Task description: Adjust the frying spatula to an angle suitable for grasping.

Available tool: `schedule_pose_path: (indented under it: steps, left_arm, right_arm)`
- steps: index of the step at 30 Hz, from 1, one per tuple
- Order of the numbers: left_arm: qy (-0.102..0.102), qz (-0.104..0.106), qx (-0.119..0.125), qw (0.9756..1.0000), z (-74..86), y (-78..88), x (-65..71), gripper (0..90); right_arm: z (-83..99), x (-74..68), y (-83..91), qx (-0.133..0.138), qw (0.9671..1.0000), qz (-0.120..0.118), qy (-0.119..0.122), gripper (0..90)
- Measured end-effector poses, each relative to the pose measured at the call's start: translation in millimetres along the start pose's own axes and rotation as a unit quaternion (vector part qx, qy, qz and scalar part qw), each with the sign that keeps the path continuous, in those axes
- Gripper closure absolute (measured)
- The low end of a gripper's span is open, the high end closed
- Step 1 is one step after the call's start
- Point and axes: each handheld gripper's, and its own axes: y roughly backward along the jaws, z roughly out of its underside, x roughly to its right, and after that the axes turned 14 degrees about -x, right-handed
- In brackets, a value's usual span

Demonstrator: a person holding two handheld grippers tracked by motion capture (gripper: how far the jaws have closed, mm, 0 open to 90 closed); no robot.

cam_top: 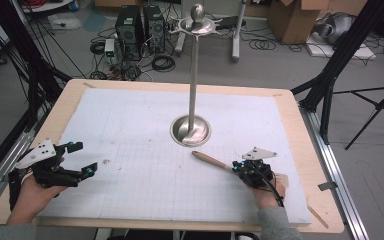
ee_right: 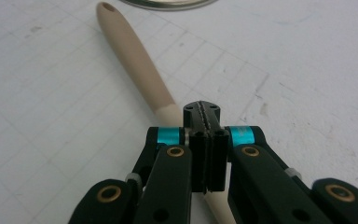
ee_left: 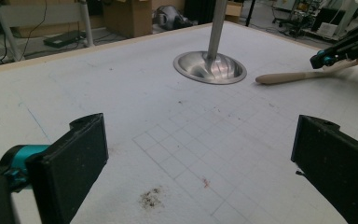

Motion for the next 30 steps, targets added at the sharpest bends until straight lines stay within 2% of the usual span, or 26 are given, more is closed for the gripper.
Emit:
schedule_pose_path:
  steps: [8,13,17,24,26,30]
  left_arm:
    - [0.003,-0.001,-0.002,1.0000,1.0,-0.5,-0.2,4.1]
    - [0.000,-0.004,-0.003,1.0000,1.0,-0.7,-0.7,4.1]
    - [-0.001,-0.002,-0.003,1.0000,0.7,-1.4,-1.1,4.1]
    - [0.000,-0.001,-0.004,1.0000,0.0,-3.4,-1.1,4.1]
    - [-0.002,0.000,-0.005,1.0000,-0.3,-3.4,-1.1,4.1]
    - [-0.001,-0.001,-0.005,1.0000,0.0,-4.0,-1.1,4.1]
  right_arm:
    - [1.7,5.1,-4.3,-0.019,0.9997,0.014,-0.012,90.0]
    - [4.3,1.4,-2.1,-0.024,0.9994,0.014,-0.021,90.0]
    - [6.4,-1.5,0.4,-0.020,0.9994,0.011,-0.024,90.0]
    - [8.4,-0.5,2.1,-0.013,0.9998,0.003,-0.015,90.0]
    - [8.7,3.1,5.5,-0.006,0.9999,0.001,-0.015,90.0]
    - [11.2,15.2,17.3,0.011,0.9993,-0.001,-0.035,90.0]
